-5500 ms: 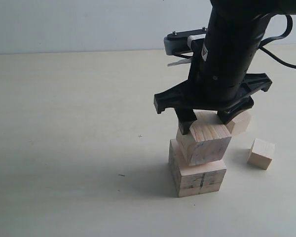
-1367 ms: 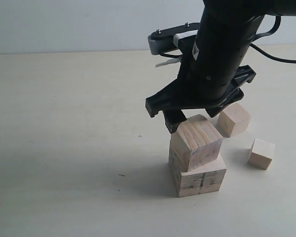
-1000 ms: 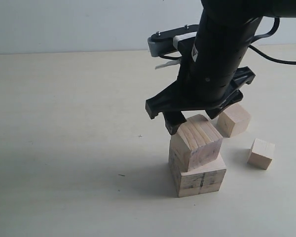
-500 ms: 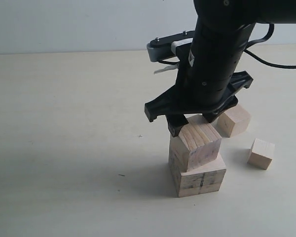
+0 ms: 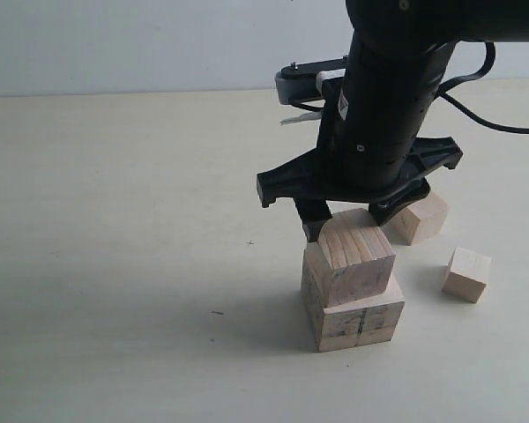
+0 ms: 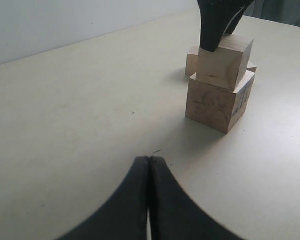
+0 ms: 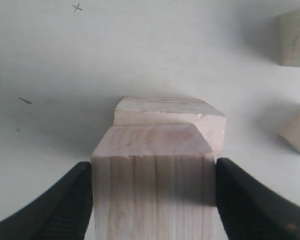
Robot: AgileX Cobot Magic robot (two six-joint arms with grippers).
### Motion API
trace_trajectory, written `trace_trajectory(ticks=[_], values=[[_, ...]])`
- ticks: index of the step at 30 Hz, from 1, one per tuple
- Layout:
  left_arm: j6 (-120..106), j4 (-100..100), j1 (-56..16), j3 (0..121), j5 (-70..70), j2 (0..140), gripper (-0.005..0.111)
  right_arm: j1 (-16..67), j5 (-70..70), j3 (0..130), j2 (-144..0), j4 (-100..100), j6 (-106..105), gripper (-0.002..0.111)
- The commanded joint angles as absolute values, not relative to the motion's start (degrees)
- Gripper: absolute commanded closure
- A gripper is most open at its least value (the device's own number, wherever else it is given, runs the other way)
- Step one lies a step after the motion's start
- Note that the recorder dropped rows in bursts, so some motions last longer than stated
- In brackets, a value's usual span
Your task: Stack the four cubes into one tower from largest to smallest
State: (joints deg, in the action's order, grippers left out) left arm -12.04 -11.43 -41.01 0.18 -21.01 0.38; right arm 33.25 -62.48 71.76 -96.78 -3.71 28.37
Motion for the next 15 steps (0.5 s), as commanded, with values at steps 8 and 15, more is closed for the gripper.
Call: trace_trajectory(ticks=[8,15], values=[[-12.06,-11.26,-40.95,0.0,-20.66,0.0,0.107,33.28,-64.3,71.82,-96.01,-4.98,30.17,0.073],[-12.06,-11.26,-40.95,0.0,-20.66,0.0,0.107,33.28,-63.4,71.82,-96.01,-4.98,31.64,0.073]])
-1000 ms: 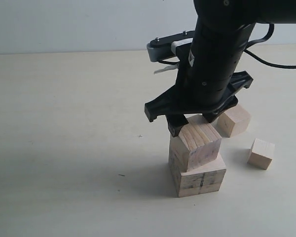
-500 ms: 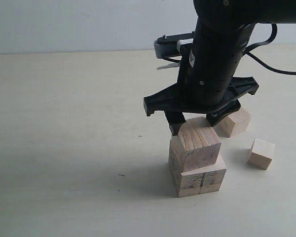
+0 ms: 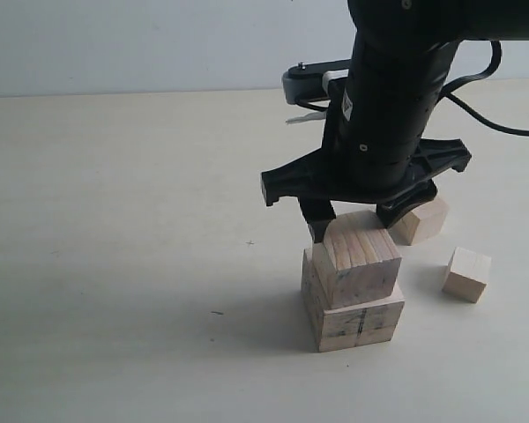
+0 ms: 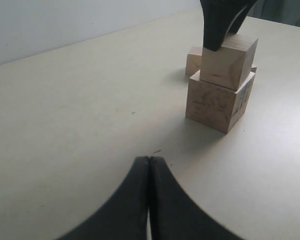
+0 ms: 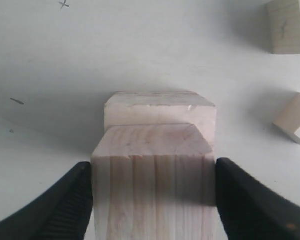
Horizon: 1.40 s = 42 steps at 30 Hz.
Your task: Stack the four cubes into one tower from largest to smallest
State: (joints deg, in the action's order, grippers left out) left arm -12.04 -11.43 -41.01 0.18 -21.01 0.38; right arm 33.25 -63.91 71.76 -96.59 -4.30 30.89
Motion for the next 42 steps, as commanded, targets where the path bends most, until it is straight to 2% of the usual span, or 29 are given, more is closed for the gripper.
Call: trace_trajectory(ticks=[1,24,33,42], values=[[-12.06,-11.26,-40.95,0.0,-20.66,0.0,0.107,33.28,-63.14,71.82,-96.01,-4.85,31.83,0.073],[-12.06,-11.26,-40.95,0.0,-20.66,0.0,0.107,33.28,-62.32,71.37,-95.73,-5.1,35.16,0.073],[-12.06,-11.26,-40.95,0.0,-20.66,0.0,0.107,32.17,-57.52,68.42,-92.31,-4.66,36.14,0.073],[-12.06,-11.26,-40.95,0.0,-20.66,0.0,0.107,32.17,-60.89,68.42,-92.31,-5.47,34.62,0.073]])
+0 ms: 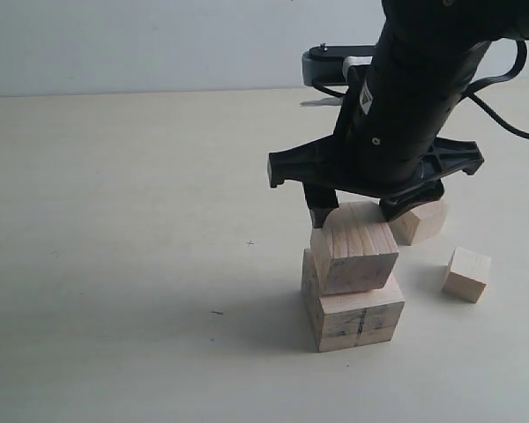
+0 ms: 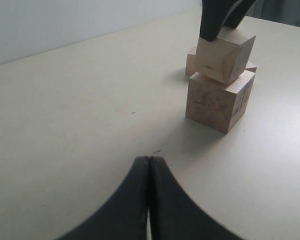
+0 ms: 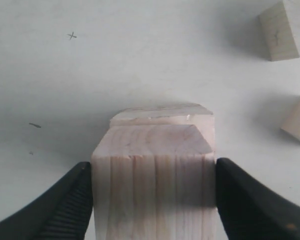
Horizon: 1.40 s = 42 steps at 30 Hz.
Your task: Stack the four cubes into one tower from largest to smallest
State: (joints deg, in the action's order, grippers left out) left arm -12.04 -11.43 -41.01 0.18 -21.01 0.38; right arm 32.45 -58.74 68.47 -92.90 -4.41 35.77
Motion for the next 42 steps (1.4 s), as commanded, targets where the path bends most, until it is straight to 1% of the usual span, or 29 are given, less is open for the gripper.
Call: trace_trajectory(ticks=[1,42], values=[[-12.06,-11.26,-40.95,0.0,-20.66,0.0,0.107,32.17,-61.5,68.42,-92.31,-6.24,34.62,0.073],[-12.06,-11.26,-40.95,0.0,-20.66,0.0,0.107,32.29,-59.73,68.42,-94.76,-5.04,33.09,0.072]])
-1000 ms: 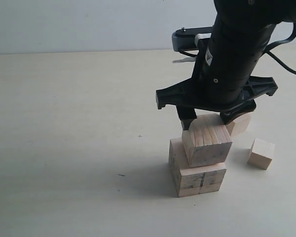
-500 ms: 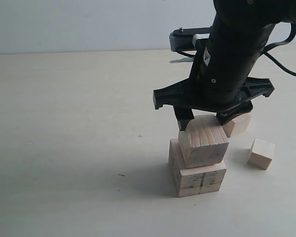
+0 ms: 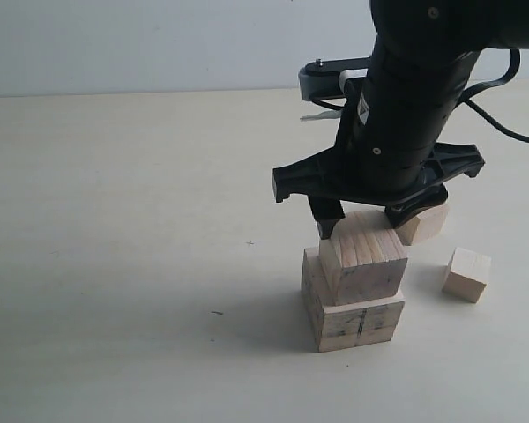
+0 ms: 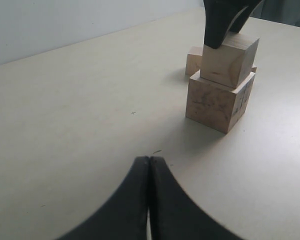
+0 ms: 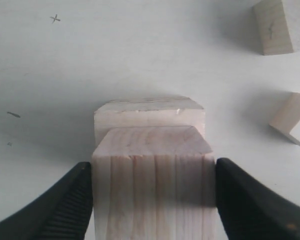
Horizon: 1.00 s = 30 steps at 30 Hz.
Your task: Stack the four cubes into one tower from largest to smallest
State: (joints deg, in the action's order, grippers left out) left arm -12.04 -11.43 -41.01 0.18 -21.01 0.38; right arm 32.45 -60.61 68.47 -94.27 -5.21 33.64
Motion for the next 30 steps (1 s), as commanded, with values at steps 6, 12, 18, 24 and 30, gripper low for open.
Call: trace_trajectory(ticks=[6,12,18,24,30], values=[[-12.06,-11.26,-40.95,0.0,-20.66,0.0,0.107,32.29,-59.73,68.42,-94.76,-4.93,32.69,0.053],[-12.06,-11.26,-40.95,0.0,-20.66,0.0,0.107,32.29,-59.23,68.42,-94.26,-4.82,32.24,0.036],[-12.06,-11.26,-40.95,0.0,-20.66,0.0,0.107,32.29,-58.15,68.42,-93.26,-3.67,31.21,0.036],[-12.06,-11.26,-40.95,0.0,-20.66,0.0,0.107,32.29,-58.64,68.42,-93.26,-3.94,31.12,0.036],[-12.06,-11.26,-40.95,0.0,-20.66,0.0,0.107,32.29,-59.46,68.42,-93.26,-3.94,31.12,0.036]])
